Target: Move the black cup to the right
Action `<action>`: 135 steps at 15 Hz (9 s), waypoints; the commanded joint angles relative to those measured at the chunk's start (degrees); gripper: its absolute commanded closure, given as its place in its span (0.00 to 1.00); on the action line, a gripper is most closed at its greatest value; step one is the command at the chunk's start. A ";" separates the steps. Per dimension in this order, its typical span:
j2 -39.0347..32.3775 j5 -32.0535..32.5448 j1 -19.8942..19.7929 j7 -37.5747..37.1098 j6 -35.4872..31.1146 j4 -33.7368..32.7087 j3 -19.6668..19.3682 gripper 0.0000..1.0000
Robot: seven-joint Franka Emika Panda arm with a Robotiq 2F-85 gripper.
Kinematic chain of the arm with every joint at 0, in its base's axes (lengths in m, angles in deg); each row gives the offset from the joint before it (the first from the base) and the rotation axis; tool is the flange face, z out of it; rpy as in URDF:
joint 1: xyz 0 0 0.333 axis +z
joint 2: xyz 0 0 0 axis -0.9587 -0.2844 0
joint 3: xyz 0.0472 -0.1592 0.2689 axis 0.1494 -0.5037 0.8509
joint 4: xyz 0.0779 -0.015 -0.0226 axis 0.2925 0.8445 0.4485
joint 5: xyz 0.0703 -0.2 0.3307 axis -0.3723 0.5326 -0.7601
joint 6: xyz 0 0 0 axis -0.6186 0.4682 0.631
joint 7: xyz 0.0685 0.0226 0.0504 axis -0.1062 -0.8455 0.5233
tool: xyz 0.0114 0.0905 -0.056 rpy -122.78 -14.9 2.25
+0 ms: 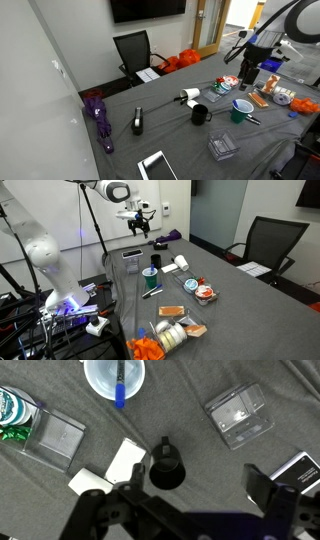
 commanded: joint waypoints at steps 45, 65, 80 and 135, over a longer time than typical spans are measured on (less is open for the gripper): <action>-38.24 6.11 -5.20 4.68 -21.65 -12.12 7.09 0.00; -41.42 8.67 -6.87 5.25 -25.51 -10.13 8.34 0.00; -44.30 8.92 -9.71 6.02 -31.45 -9.63 10.74 0.97; -12.21 22.29 -16.24 46.68 -28.99 23.27 -13.01 0.95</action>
